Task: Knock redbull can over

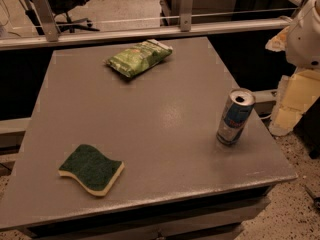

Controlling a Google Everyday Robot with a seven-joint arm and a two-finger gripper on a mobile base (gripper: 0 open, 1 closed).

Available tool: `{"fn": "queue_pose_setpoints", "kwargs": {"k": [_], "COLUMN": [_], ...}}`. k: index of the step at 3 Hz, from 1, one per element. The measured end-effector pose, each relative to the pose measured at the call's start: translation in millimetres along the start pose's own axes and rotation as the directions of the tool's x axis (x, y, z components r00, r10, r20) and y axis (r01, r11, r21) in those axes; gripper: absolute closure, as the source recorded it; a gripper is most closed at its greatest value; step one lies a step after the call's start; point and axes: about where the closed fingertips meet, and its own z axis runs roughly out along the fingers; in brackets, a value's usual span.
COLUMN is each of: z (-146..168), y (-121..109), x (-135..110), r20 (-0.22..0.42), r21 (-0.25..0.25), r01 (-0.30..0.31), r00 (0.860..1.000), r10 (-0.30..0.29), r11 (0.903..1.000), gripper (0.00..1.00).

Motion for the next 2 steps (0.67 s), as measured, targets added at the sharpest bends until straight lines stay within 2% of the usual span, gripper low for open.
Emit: {"fn": "queue_pose_setpoints", "kwargs": {"k": [1, 2], "z": [0.0, 2.3], "y": [0.0, -1.2], "x": [0.0, 4.2], "r20": [0.0, 0.042], "r21": [0.0, -0.01], "r01": [0.0, -0.03], "r00": [1.0, 0.999], "r10": [0.0, 0.031], "r11": [1.0, 0.9995], "gripper": [0.0, 0.0]}}
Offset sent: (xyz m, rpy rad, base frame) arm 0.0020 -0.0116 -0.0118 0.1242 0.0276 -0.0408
